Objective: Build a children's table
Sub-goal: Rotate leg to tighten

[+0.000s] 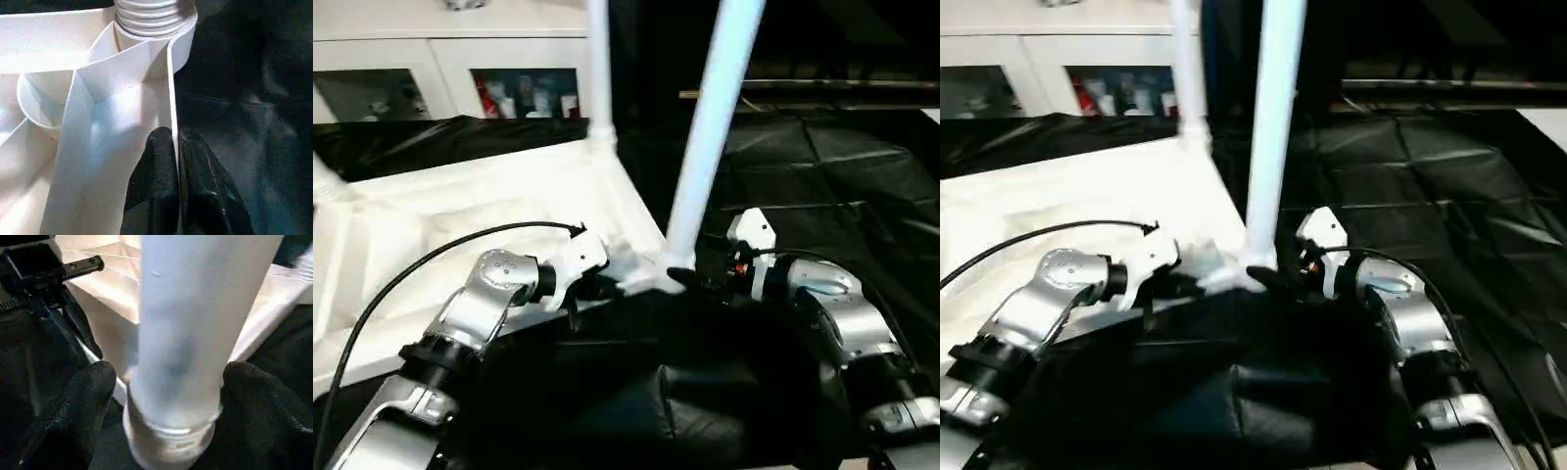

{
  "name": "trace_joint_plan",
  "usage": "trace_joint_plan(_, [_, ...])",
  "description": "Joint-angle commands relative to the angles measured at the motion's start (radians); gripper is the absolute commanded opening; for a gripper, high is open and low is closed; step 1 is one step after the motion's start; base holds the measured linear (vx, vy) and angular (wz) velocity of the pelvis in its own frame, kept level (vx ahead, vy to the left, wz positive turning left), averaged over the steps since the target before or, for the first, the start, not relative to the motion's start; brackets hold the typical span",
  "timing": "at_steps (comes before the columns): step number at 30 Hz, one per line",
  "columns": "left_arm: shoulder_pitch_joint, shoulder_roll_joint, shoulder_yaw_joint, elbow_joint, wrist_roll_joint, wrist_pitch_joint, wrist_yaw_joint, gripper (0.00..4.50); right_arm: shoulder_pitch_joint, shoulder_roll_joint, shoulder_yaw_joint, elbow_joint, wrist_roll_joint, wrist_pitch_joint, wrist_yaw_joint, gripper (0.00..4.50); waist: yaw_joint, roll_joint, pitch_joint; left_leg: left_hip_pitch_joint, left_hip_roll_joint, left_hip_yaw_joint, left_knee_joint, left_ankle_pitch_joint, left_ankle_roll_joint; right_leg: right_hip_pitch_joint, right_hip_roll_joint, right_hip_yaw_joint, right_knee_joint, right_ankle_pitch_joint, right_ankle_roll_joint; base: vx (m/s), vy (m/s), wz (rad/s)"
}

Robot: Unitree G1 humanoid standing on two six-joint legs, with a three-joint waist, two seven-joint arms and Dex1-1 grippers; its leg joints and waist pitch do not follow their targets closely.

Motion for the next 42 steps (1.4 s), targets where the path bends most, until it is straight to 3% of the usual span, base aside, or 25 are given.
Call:
trace_joint_plan(1, [-0.012,-0.011,0.0,-0.054,-0.052,-0.052,-0.033,0.0,0.009,-0.012,0.009,-0.02,-0.006,0.008,0.013,3.94,-0.003,-0.002,-0.074,0.007,0.034,-0.003,-0.06,-0.078,0.087,0.071,-0.061,0.061,-0.056,-0.031,-0.249,0.0,0.0,0.0])
trace_joint_plan(3, [-0.01,-0.011,0.003,-0.047,-0.043,-0.059,-0.037,0.0,0.015,-0.017,0.018,-0.01,-0.028,-0.008,0.021,3.94,-0.002,-0.002,-0.073,0.005,0.033,-0.003,-0.06,-0.088,0.078,0.072,-0.061,0.061,-0.056,-0.044,-0.244,0.0,0.0,0.0])
trace_joint_plan(4, [-0.009,-0.01,0.005,-0.047,-0.043,-0.06,-0.039,0.0,0.015,-0.014,0.016,-0.008,-0.031,-0.009,0.014,3.94,-0.002,-0.007,-0.073,0.005,0.033,-0.003,-0.06,-0.088,0.078,0.073,-0.061,0.061,-0.056,-0.047,-0.242,0.0,0.0,0.0])
trace_joint_plan(17, [-0.002,-0.005,0.008,-0.044,-0.038,-0.064,-0.046,0.0,0.013,0.012,0.01,0.018,-0.033,-0.021,0.0,2.84,0.0,-0.006,-0.076,0.003,0.03,-0.003,-0.055,-0.073,0.083,0.074,-0.062,0.061,-0.052,-0.037,-0.24,0.0,0.0,0.0])
trace_joint_plan(24, [0.001,-0.001,0.005,-0.046,-0.035,-0.062,-0.046,0.0,0.011,0.023,0.02,0.04,-0.045,-0.038,0.001,2.67,-0.002,-0.006,-0.074,0.002,0.03,-0.004,-0.055,-0.09,0.073,0.073,-0.061,0.062,-0.053,-0.073,-0.23,0.0,0.0,0.0])
trace_joint_plan(29, [0.004,-0.001,0.004,-0.048,-0.034,-0.062,-0.048,0.0,0.011,0.025,0.022,0.048,-0.051,-0.046,0.001,2.65,-0.002,-0.006,-0.075,0.002,0.03,-0.005,-0.054,-0.092,0.069,0.073,-0.06,0.062,-0.053,-0.083,-0.225,0.0,0.0,0.0])
trace_joint_plan(31, [0.005,-0.001,0.003,-0.047,-0.034,-0.064,-0.048,0.0,0.01,0.031,0.014,0.051,-0.045,-0.04,-0.006,3.2,-0.002,-0.006,-0.075,0.002,0.029,-0.004,-0.054,-0.088,0.07,0.073,-0.06,0.062,-0.053,-0.078,-0.227,0.0,0.0,0.0])
trace_joint_plan(36, [0.004,-0.005,-0.001,-0.045,-0.031,-0.066,-0.046,0.0,0.003,0.037,0.01,0.058,-0.046,-0.045,-0.01,3.76,-0.001,-0.006,-0.077,0.002,0.03,-0.004,-0.052,-0.075,0.076,0.072,-0.06,0.063,-0.049,-0.057,-0.233,0.0,0.0,0.0])
trace_joint_plan(42, [0.001,-0.009,-0.004,-0.042,-0.03,-0.068,-0.047,0.0,-0.017,0.054,0.015,0.08,-0.058,-0.059,-0.023,3.76,-0.001,-0.007,-0.076,0.002,0.029,-0.004,-0.052,-0.084,0.07,0.072,-0.06,0.063,-0.051,-0.071,-0.23,0.0,0.0,0.0])
